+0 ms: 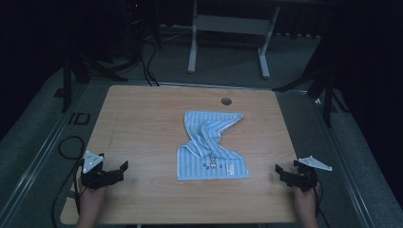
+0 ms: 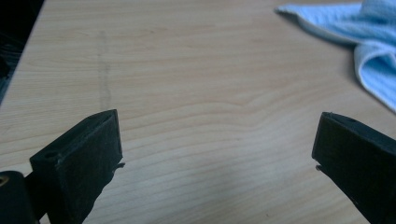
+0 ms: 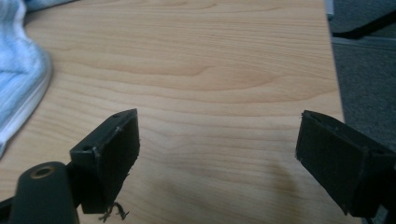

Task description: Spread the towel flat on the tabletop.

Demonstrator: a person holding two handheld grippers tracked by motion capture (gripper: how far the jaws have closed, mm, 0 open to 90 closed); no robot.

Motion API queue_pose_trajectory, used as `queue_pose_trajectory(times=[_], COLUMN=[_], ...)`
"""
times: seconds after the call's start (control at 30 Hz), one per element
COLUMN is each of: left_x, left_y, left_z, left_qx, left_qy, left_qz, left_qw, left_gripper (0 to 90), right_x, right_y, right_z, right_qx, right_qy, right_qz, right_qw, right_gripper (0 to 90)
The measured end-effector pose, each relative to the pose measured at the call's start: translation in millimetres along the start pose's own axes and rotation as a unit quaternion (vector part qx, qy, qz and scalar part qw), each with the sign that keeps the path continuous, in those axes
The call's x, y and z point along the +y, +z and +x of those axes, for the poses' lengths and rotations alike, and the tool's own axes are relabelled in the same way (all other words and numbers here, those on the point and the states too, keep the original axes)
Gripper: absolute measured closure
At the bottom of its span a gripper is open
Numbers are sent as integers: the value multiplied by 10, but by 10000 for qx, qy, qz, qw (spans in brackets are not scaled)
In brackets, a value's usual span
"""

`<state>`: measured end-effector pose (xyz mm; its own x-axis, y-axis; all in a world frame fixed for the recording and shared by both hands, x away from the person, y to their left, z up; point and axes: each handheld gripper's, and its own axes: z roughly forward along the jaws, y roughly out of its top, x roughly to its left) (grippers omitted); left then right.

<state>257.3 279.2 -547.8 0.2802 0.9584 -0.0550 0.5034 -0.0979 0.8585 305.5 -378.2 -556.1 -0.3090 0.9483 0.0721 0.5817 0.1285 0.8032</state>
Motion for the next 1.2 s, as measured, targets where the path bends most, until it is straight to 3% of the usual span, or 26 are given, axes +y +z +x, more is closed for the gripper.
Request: queue_pose_trajectory(times=[0.07, 0.17, 0.23, 0.27, 0.33, 0.37, 0.43, 0.5, 0.6, 0.77, 0.8, 0.87, 0.97, 1.07, 1.13, 1.2], left_x=[10, 76, 139, 173, 173, 261, 320, 371, 445, 539, 550, 567, 602, 640, 669, 695], left_y=[28, 69, 87, 106, 106, 158, 209, 268, 372, 576, 622, 692, 789, 859, 899, 939], left_z=[-31, -85, -116, -133, -133, -241, -351, -454, -578, -771, -808, -902, -1037, -1152, -1226, -1303], left_qx=[-70, -157, -460, -694, -694, -917, -1004, -1102, -1176, -1652, -1716, -1696, -1799, -1873, -1939, -2018], left_qy=[154, 349, 152, 66, 66, 289, 602, 782, 852, 862, 879, 1013, 1178, 1299, 1434, 1568], left_qz=[154, 546, 783, 922, 922, 1190, 1401, 1520, 1585, 1760, 1821, 1854, 1912, 1900, 1924, 1954], left_qw=[9997, 9978, 9957, 9933, 9933, 9882, 9832, 9791, 9766, 9666, 9642, 9626, 9577, 9549, 9512, 9468], left_gripper=[15, 14, 14, 15, 14, 15, 14, 14, 14, 14, 15, 18, 50, 117, 136, 147], right_x=[-2, 39, 70, 92, 123, 193, 264, 343, 438, 547, 566, 595, 631, 660, 683, 708], right_y=[0, -7, -22, -21, -14, -6, 1, 24, 98, 216, 243, 296, 376, 446, 480, 509], right_z=[9, 27, 67, 87, 103, 153, 197, 238, 307, 436, 463, 528, 628, 728, 784, 842], right_qx=[75, 530, 634, 663, 724, 707, 705, 891, 1246, 1562, 1643, 1709, 1849, 1949, 2030, 2012], right_qy=[-94, -233, -378, -462, -537, -749, -893, -960, -1090, -1243, -1312, -1364, -1428, -1481, -1487, -1657], right_qz=[46, 207, 212, 272, 395, 571, 713, 897, 1194, 1391, 1469, 1571, 1762, 1806, 1763, 1767], right_qw=[9999, 9981, 9970, 9964, 9951, 9930, 9909, 9873, 9789, 9700, 9665, 9631, 9562, 9526, 9516, 9491], right_gripper=[128, 124, 125, 125, 125, 126, 126, 127, 133, 136, 136, 138, 141, 124, 128, 133])
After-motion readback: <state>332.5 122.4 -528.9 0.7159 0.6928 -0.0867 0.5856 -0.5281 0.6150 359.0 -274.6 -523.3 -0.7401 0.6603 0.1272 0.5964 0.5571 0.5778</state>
